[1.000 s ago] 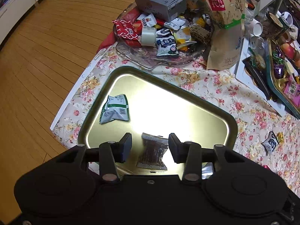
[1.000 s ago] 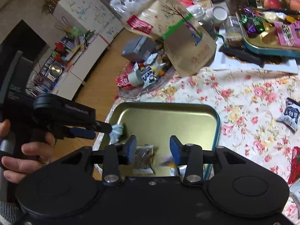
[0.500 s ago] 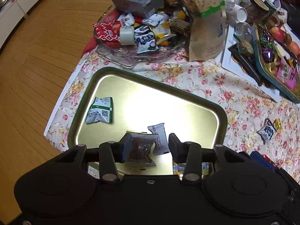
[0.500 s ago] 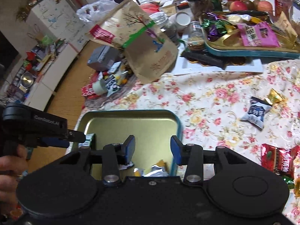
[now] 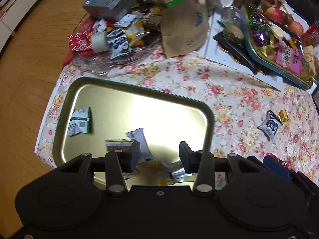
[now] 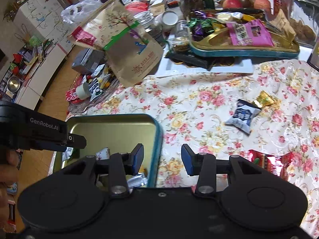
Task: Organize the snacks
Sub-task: 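Move both open grippers back toward the remaining snacks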
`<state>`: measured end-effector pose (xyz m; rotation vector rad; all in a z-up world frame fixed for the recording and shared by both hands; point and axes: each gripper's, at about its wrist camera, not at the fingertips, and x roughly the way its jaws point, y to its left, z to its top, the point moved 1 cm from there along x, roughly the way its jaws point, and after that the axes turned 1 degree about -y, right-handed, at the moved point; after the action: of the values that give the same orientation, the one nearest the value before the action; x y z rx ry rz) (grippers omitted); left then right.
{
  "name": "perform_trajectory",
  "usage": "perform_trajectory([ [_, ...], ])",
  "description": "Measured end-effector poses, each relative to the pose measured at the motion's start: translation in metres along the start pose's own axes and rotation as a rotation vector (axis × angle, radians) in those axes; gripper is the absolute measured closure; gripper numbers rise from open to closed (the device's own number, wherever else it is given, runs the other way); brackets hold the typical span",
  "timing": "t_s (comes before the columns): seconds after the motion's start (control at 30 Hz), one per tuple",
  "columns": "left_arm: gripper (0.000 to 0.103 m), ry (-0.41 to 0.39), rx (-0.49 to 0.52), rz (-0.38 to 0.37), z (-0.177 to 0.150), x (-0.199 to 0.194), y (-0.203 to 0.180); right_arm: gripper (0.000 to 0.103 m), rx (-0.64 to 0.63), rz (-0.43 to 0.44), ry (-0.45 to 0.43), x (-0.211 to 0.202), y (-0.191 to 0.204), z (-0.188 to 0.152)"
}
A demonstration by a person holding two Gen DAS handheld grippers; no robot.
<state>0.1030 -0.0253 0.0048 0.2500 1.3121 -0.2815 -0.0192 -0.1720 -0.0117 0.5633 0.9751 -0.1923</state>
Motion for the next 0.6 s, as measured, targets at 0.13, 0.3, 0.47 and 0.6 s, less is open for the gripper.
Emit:
perform_trajectory([
  [0.13,0.053,-0.002,0.047,-0.017,0.000,-0.001,-0.024,0.059,0.052,-0.027,-0.005,-0.005,-0.027,0.005],
  [0.3,0.053,0.006,0.097,-0.041,0.000,-0.001,-0.054,0.059,0.134,-0.076,-0.029,-0.017,-0.070,0.010],
  [0.47,0.053,0.011,0.157,-0.047,-0.002,0.000,-0.087,0.059,0.216,-0.150,-0.048,-0.030,-0.118,0.011],
  [0.6,0.053,0.020,0.195,-0.079,-0.006,0.002,-0.114,0.059,0.258,-0.219,-0.053,-0.035,-0.151,0.007],
])
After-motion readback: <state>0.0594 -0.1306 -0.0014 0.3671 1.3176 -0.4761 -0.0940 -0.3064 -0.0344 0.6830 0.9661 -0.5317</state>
